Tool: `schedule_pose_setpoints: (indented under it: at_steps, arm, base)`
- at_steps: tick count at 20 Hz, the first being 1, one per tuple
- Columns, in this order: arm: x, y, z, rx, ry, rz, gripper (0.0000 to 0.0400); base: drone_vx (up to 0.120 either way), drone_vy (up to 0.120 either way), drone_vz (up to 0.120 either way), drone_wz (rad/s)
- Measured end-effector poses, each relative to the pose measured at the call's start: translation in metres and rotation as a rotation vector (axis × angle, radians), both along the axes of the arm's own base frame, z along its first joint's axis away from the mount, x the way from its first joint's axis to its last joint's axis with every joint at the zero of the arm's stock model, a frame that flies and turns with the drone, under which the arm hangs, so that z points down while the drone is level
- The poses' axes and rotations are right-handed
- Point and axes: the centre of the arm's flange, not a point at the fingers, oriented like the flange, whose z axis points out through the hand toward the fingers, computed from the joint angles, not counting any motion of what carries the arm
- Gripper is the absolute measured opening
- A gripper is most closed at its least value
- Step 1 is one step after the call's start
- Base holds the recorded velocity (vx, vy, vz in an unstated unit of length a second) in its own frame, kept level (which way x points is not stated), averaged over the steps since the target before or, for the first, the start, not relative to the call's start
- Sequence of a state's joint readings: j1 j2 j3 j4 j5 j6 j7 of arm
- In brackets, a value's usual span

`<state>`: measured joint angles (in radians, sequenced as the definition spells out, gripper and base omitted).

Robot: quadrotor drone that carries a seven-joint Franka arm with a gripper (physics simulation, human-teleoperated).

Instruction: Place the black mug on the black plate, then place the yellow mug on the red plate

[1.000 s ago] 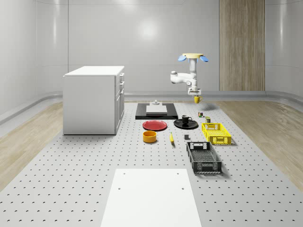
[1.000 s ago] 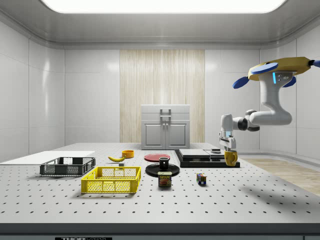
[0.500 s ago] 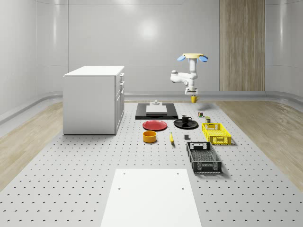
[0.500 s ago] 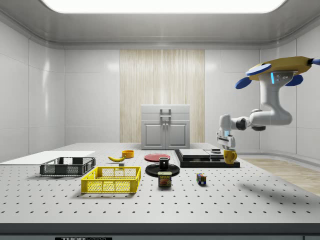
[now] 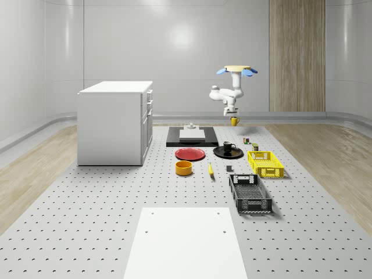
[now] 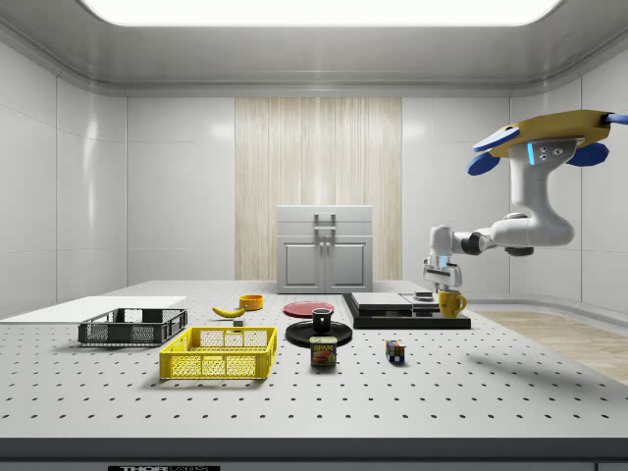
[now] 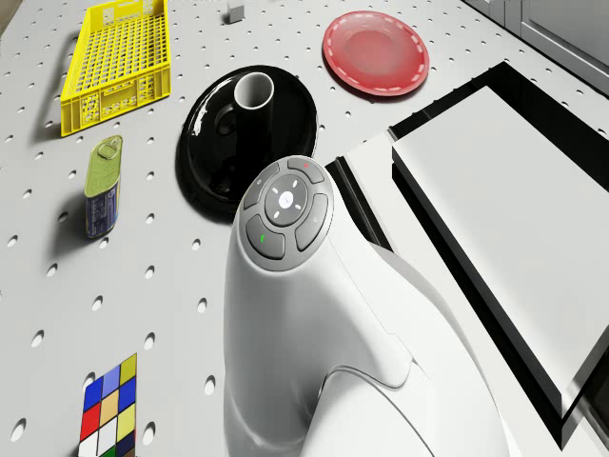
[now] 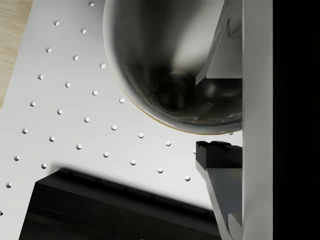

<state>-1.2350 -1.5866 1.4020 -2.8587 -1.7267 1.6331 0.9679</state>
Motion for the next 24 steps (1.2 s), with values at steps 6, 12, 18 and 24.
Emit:
schedule_pose_setpoints:
  at_steps: [6, 12, 18, 24]
  arm:
    - [0.0, 0.0, 0.0, 0.0, 0.0, -0.18, 0.011]
    - [-0.0001, -0.0018, 0.0, 0.0, 0.001, -0.359, 0.011]
    - [-0.0003, -0.0062, 0.0, 0.0, 0.001, -0.463, 0.011]
    - [-0.0004, -0.0073, 0.0, 0.0, 0.001, -0.499, 0.011]
  base:
    - [0.0, 0.0, 0.0, -0.3]
    - [0.04, -0.04, 0.0, -0.283]
    - [0.12, -0.12, 0.0, 0.0]
    - [0.12, -0.12, 0.0, 0.0]
